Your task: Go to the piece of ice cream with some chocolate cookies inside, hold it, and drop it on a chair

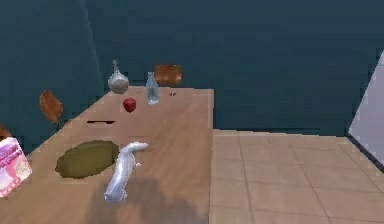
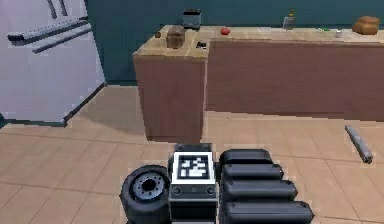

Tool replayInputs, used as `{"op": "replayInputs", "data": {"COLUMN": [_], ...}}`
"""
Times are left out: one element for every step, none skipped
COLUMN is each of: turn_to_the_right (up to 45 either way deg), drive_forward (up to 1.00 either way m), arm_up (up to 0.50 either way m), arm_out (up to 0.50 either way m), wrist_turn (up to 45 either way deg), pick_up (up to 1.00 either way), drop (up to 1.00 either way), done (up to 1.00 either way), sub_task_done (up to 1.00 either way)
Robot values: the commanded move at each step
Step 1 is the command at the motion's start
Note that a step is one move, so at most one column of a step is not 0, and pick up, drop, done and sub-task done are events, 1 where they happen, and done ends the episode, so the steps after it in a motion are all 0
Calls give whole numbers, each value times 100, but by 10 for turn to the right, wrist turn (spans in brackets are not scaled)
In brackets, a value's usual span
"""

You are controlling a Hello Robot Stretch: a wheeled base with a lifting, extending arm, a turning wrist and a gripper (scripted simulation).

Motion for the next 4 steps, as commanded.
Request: {"op": "replayInputs", "data": {"turn_to_the_right": [0, -450, -450, -450], "drive_forward": [15, 0, 0, 0], "arm_up": [0, 0, 0, 0], "arm_out": [0, 0, 0, 0], "wrist_turn": [0, 0, 0, 0], "pick_up": [0, 0, 0, 0], "drop": [0, 0, 0, 0], "done": [0, 0, 0, 0], "sub_task_done": [0, 0, 0, 0]}}
